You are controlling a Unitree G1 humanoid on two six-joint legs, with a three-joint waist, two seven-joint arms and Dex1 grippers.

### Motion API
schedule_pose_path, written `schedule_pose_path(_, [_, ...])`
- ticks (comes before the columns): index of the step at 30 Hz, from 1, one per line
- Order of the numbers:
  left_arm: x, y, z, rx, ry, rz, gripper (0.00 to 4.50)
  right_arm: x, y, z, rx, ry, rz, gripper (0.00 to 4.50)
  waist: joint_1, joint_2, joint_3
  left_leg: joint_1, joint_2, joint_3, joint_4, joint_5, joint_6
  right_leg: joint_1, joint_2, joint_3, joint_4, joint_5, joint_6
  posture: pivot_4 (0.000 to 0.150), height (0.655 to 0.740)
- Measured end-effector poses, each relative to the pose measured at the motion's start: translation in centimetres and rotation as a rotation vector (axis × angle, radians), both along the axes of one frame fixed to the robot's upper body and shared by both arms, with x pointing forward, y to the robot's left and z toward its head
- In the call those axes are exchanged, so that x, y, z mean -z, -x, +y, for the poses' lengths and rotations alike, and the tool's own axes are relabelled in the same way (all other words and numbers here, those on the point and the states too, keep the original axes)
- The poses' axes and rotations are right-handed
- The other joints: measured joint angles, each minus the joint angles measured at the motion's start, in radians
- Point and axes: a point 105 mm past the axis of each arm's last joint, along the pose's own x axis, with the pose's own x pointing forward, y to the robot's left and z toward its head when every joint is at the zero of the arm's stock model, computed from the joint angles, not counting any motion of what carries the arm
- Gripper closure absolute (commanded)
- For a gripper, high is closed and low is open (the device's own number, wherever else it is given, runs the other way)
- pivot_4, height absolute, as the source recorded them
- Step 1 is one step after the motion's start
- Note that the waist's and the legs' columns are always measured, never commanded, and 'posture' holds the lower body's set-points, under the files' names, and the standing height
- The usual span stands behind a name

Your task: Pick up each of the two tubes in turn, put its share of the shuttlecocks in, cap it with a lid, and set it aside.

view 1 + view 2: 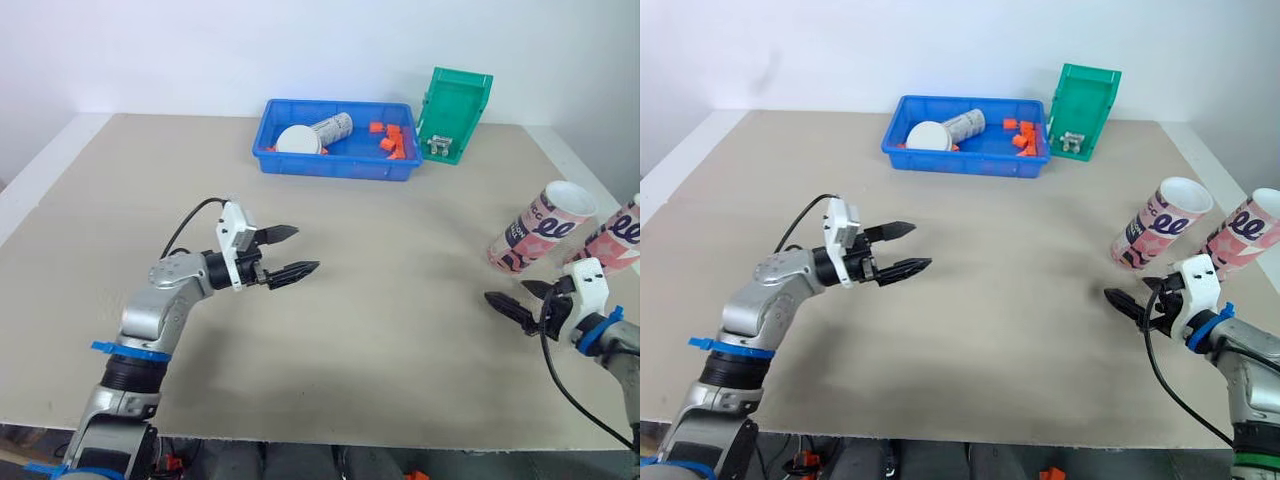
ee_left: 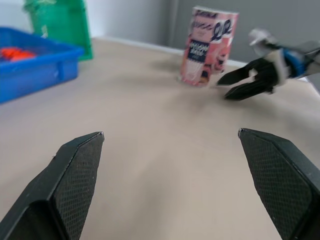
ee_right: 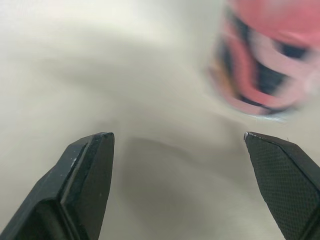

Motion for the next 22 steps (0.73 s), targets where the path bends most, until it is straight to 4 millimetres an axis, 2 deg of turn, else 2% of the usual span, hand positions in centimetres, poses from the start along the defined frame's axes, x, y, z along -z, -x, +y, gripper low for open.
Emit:
schedule_pose_path(3, [1.1,0.3,1.5,-0.064,-0.005,0.057,0.00,-1.8,0.1,2.5,-0.094,-0.008,-0.061,0.06,-0.001,0.000,0.000,0.000,0.000,0.000,0.001,0.000,0.000,0.000,-0.001,0.000,0.000,0.000,-0.002,0.150,0.7038])
schedule_pose_path(4, [1.5,0.5,2.1,-0.085,-0.008,0.074,0.00,-2.5,0.0,3.8,-0.138,-0.026,-0.093,0.06,-0.001,-0.001,0.000,0.000,0.000,0.000,0.001,0.000,0.000,0.000,-0.001,-0.001,0.000,0.000,-0.002,0.150,0.7038])
schedule_pose_path(5, [2.1,0.8,3.2,-0.136,-0.003,0.104,0.00,-3.0,-0.3,6.6,-0.217,-0.070,-0.127,0.06,-0.009,-0.002,0.000,0.001,0.001,0.000,0.001,0.000,0.000,0.000,0.000,-0.001,0.000,0.001,-0.003,0.150,0.7038])
schedule_pose_path(6, [2.4,0.9,3.6,-0.155,0.001,0.121,0.00,-3.1,-0.3,8.0,-0.262,-0.091,-0.140,0.06,-0.009,-0.002,0.000,0.001,0.002,0.000,0.001,0.000,0.000,0.000,0.000,-0.001,0.000,0.001,-0.004,0.150,0.7038])
schedule_pose_path(7, [2.9,1.1,4.3,-0.195,0.014,0.146,0.00,-2.9,-0.3,10.6,-0.340,-0.126,-0.139,0.06,-0.013,-0.003,0.000,0.001,0.002,0.000,0.000,0.000,0.000,0.000,0.000,-0.002,0.000,0.001,-0.004,0.150,0.7038])
schedule_pose_path(9, [3.6,1.4,5.4,-0.259,0.033,0.180,0.00,-2.3,0.1,14.7,-0.464,-0.179,-0.128,0.06,-0.009,-0.003,0.000,-0.001,0.003,-0.001,0.000,0.000,0.000,-0.001,0.000,-0.004,0.000,0.001,-0.005,0.150,0.7038])
schedule_pose_path(10, [3.7,1.5,5.8,-0.287,0.035,0.180,0.00,-2.0,0.2,15.7,-0.494,-0.190,-0.117,0.06,-0.003,-0.003,0.000,-0.001,0.003,-0.001,0.000,0.000,0.000,-0.001,0.000,-0.004,0.000,0.001,-0.005,0.150,0.7038])
schedule_pose_path(13, [3.8,1.8,6.9,-0.354,0.038,0.175,0.00,-1.4,0.3,17.2,-0.526,-0.206,-0.104,0.06,0.019,-0.003,0.000,-0.003,0.000,0.000,0.000,0.000,0.000,0.000,-0.004,-0.004,-0.001,-0.002,-0.003,0.150,0.7038])
schedule_pose_path(16, [4.1,2.2,7.0,-0.365,0.032,0.175,0.00,-0.5,0.6,18.4,-0.563,-0.206,-0.087,0.06,0.026,-0.004,0.000,-0.004,-0.001,0.001,0.000,0.000,-0.001,0.000,-0.006,-0.004,-0.002,-0.003,-0.002,0.150,0.7038])
schedule_pose_path(22, [4.3,2.3,7.1,-0.376,0.027,0.172,0.00,0.2,0.3,18.1,-0.546,-0.193,-0.078,0.06,0.025,-0.004,0.000,-0.003,0.000,0.001,0.000,0.000,-0.001,-0.001,-0.005,-0.005,-0.002,-0.003,-0.003,0.150,0.7038])
